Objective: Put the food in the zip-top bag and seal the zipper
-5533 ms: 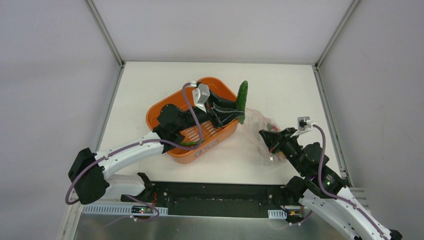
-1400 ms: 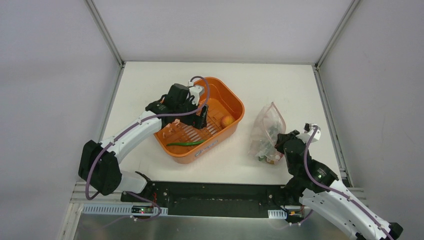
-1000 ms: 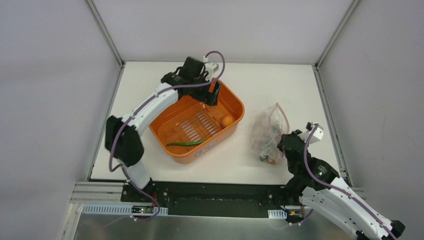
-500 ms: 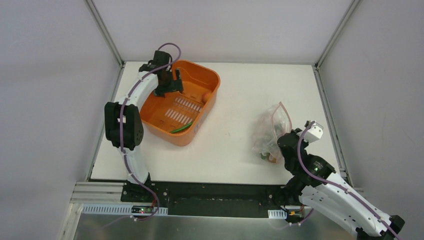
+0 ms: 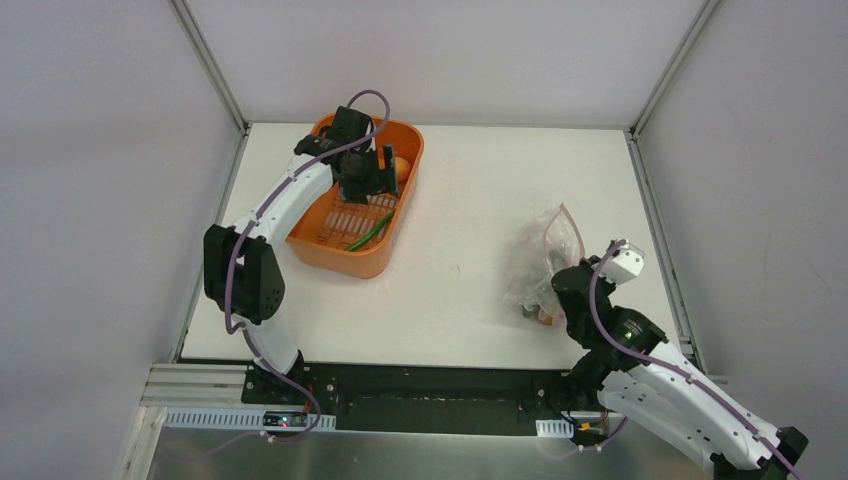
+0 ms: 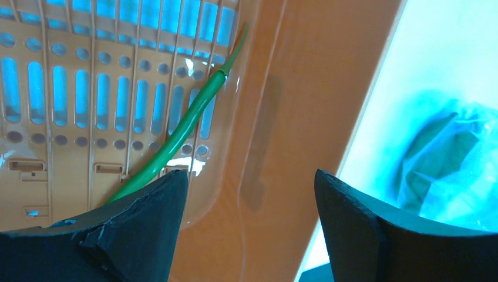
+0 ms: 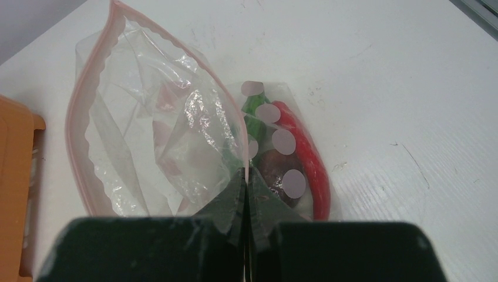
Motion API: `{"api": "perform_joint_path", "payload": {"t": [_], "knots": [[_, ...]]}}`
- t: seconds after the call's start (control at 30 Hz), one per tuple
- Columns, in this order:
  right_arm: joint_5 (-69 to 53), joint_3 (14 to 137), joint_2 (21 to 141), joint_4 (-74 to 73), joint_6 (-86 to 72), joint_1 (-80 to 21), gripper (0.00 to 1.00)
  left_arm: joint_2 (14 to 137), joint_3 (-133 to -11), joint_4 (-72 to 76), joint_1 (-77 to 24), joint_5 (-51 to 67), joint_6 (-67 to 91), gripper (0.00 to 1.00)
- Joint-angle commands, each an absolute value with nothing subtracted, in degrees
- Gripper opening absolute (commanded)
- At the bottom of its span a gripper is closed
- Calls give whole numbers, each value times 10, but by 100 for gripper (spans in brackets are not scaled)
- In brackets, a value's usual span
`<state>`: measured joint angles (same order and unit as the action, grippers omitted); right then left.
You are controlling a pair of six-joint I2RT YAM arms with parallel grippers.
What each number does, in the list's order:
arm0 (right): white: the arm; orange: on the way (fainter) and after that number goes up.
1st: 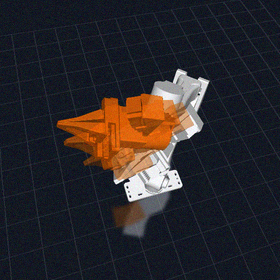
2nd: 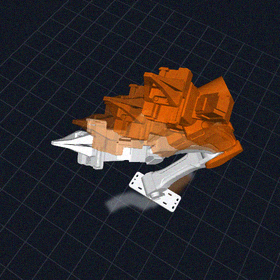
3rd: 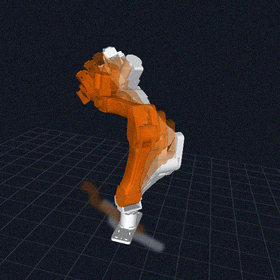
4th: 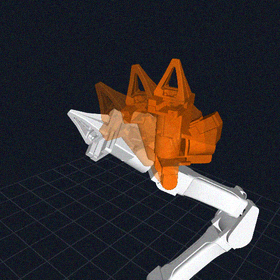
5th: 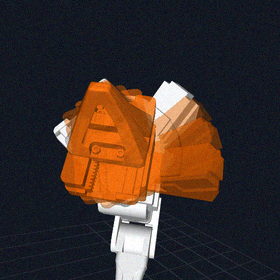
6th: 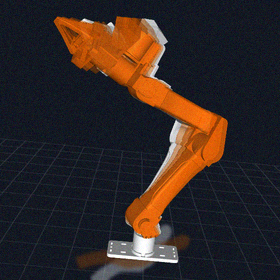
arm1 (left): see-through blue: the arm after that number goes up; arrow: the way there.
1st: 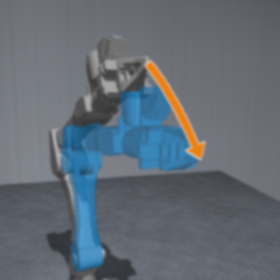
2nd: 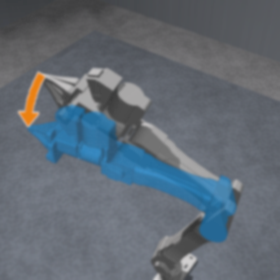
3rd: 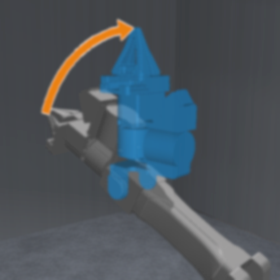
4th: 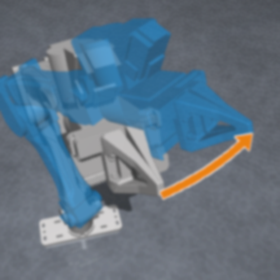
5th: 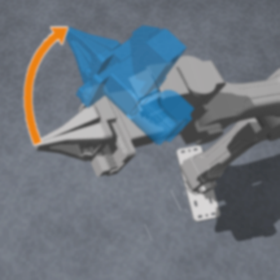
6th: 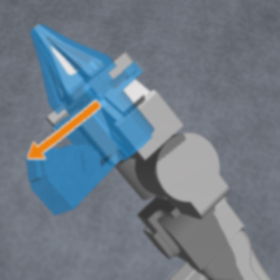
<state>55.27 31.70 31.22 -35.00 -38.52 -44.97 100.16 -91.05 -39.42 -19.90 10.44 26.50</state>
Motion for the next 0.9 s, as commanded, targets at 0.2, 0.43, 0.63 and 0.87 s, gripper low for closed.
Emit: {"api": "perform_joint_path", "payload": {"t": [0.2, 0.43, 0.63, 0.87], "knots": [[563, 336, 317, -336, -367, -441, 0, 1014, -978, -443, -229, 224, 284, 75], [551, 338, 331, -332, -364, -437, 0, 1009, -1007, -440, -254, 230, 293, 75], [546, 336, 327, -325, -355, -435, 0, 986, -1013, -366, -195, 249, 326, 78], [538, 336, 333, -321, -351, -431, 0, 1025, -1028, -458, -195, 315, 292, 74]]}}
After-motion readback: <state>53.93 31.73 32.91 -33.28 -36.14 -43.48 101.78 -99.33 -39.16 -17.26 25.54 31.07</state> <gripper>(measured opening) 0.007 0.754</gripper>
